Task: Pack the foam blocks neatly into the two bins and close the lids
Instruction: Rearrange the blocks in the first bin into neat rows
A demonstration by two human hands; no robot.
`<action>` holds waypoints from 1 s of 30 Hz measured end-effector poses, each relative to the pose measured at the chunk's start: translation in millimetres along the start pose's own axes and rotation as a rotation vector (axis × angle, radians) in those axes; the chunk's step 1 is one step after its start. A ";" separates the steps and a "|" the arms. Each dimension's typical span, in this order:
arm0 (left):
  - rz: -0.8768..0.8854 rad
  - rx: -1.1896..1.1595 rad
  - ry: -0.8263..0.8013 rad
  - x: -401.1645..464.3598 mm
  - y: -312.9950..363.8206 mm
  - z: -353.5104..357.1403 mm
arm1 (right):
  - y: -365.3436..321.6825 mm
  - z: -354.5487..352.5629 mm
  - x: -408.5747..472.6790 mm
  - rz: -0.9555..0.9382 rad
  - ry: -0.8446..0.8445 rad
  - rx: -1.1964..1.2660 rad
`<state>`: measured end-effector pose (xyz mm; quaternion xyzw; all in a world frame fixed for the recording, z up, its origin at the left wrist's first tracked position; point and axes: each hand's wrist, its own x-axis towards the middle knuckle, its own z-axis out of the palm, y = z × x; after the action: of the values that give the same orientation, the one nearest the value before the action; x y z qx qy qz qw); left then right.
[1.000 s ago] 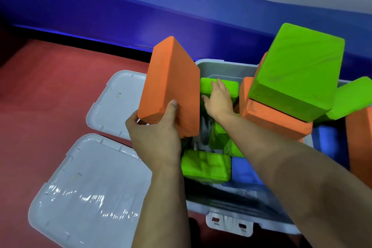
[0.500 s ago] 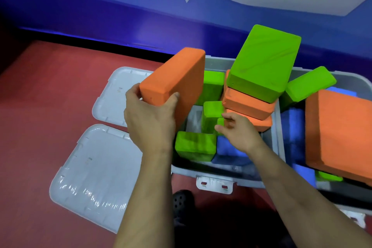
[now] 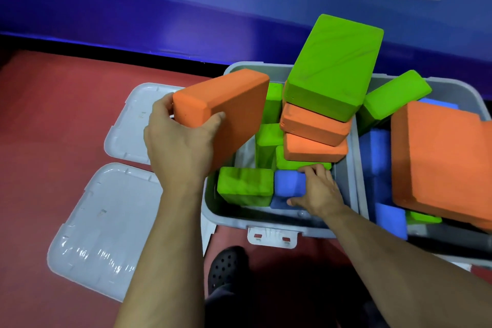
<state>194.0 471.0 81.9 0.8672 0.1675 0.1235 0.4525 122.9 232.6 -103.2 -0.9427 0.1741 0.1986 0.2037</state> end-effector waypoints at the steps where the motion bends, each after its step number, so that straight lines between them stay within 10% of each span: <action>1: 0.000 -0.003 -0.003 0.3 0.6 0.4 | 1.9 0.0 2.2 0.069 0.024 0.106; 11: -0.012 -0.052 -0.029 -0.8 4.8 11.9 | -31.0 4.5 27.3 0.574 0.245 0.489; 30: 0.094 0.095 -0.126 3.7 -7.0 19.4 | -50.6 25.3 46.9 0.746 0.414 0.414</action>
<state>203.2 461.8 65.5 0.9005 0.1035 0.0815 0.4144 176.2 275.7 -129.4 -0.7752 0.5738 0.0272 0.2629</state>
